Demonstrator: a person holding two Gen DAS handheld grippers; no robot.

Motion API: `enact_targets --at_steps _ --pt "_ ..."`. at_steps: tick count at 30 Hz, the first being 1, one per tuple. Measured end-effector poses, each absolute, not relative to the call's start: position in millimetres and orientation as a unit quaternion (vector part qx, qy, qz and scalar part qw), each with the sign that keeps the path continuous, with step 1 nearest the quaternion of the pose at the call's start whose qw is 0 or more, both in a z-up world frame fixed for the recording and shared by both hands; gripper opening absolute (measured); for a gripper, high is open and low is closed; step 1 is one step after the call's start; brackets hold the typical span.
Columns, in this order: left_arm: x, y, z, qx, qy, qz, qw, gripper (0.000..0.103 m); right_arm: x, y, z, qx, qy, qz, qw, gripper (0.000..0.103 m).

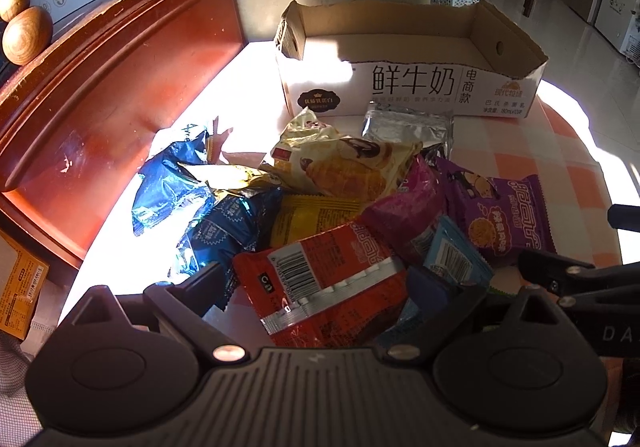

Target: Organize snacks

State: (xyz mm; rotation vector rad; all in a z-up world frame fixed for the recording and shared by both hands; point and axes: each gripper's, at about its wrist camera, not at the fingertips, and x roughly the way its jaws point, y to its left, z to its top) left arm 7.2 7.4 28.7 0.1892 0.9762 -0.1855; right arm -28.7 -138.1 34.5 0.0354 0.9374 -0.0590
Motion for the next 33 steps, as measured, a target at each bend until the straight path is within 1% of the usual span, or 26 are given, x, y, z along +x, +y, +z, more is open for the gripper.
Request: enact_targets --at_steps 6,11,13,18,23,26,27,29,33 --pt "13.7 16.1 33.3 0.084 0.451 -0.078 0.885 0.096 -38.4 -135.5 35.3 0.005 0.442 0.013 0.897 0.101" --pt "21.1 29.1 34.6 0.059 0.452 -0.071 0.887 0.096 -50.0 -129.8 29.5 -0.005 0.453 0.086 0.887 0.099" --pt "22.2 32.2 35.3 0.047 0.453 -0.073 0.887 0.095 -55.6 -120.9 21.2 -0.025 0.466 0.119 0.876 0.098" --pt "20.2 29.0 36.9 0.031 0.453 -0.110 0.884 0.095 -57.8 -107.8 3.7 -0.049 0.491 0.131 0.860 0.092" --pt "13.6 7.5 33.9 0.050 0.454 -0.162 0.875 0.093 -57.7 -101.6 -7.1 -0.066 0.497 0.122 0.856 0.091" --pt "10.9 -6.0 28.7 0.065 0.456 -0.183 0.869 0.093 -55.5 -104.5 -14.9 -0.061 0.512 0.114 0.849 0.085" --pt "9.9 -12.6 25.0 0.075 0.458 -0.188 0.866 0.093 -55.2 -106.3 -16.2 -0.058 0.516 0.112 0.847 0.078" --pt "7.8 -21.7 20.9 0.092 0.457 -0.197 0.862 0.089 -55.2 -115.1 -18.5 -0.054 0.525 0.093 0.844 0.072" --pt "3.4 -36.0 13.6 0.127 0.451 -0.209 0.858 0.087 -59.2 -136.9 -14.9 -0.028 0.528 0.071 0.846 0.069"
